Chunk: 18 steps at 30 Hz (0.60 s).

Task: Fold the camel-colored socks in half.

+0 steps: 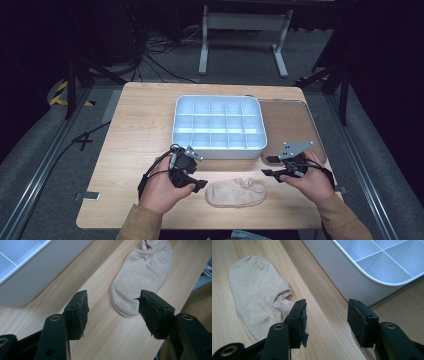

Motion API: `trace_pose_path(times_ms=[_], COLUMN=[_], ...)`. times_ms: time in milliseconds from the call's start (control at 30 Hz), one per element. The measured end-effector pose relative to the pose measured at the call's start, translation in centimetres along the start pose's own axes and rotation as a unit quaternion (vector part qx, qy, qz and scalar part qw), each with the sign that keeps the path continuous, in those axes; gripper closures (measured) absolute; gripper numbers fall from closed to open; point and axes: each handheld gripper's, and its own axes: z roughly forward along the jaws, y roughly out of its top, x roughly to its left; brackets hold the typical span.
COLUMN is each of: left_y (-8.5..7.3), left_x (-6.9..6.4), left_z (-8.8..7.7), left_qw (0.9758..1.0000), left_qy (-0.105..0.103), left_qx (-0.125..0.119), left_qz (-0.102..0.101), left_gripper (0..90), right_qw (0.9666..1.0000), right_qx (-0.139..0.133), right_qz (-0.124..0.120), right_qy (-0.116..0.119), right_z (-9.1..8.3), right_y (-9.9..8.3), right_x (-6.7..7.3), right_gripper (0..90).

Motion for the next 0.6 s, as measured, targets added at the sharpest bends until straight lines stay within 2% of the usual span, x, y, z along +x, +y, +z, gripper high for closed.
trace_pose_path(times_ms=[67, 133, 167, 267, 333, 433, 500, 600], left_y=[0.3, 0.7, 0.8, 1.2, 1.2, 1.0, 0.8, 0.6], left_x=[-0.5, -1.0, -1.1, -1.6, -1.6, -1.2, -1.0, -0.6], left_z=[0.2, 0.6, 0.7, 1.1, 1.5, 2.1, 2.4, 3.1], left_qw=[0.9999, 0.9994, 0.9993, 0.9989, 0.9987, 0.9989, 0.9982, 0.9976], left_qy=[-0.010, -0.030, -0.034, -0.040, -0.048, -0.046, -0.046, -0.028], left_qx=[-0.003, 0.003, 0.005, 0.007, 0.007, 0.002, 0.010, 0.026], left_qz=[0.008, 0.015, 0.017, 0.024, 0.011, -0.010, -0.036, -0.058], left_gripper=[47.6, 50.8, 54.4, 57.0, 57.9, 59.5, 61.9, 62.8], right_qw=[1.0000, 1.0000, 1.0000, 0.9999, 0.9999, 0.9999, 0.9999, 0.9999], right_qx=[-0.002, 0.002, 0.003, 0.004, 0.006, 0.003, 0.003, 0.003], right_qz=[-0.003, -0.003, -0.003, -0.003, -0.002, -0.001, 0.002, -0.001], right_qy=[0.004, 0.006, 0.007, 0.009, 0.010, 0.011, 0.013, 0.016], right_z=[0.1, 0.3, 0.4, 0.5, 0.6, 0.6, 0.6, 0.8], right_y=[0.0, 0.0, -0.1, -0.2, -0.4, -0.5, -0.5, -0.6], right_x=[0.2, 0.5, 0.6, 0.7, 0.9, 1.0, 1.1, 1.2], right_gripper=[50.1, 50.1, 50.1, 50.1, 49.9, 49.4, 49.0, 48.4])
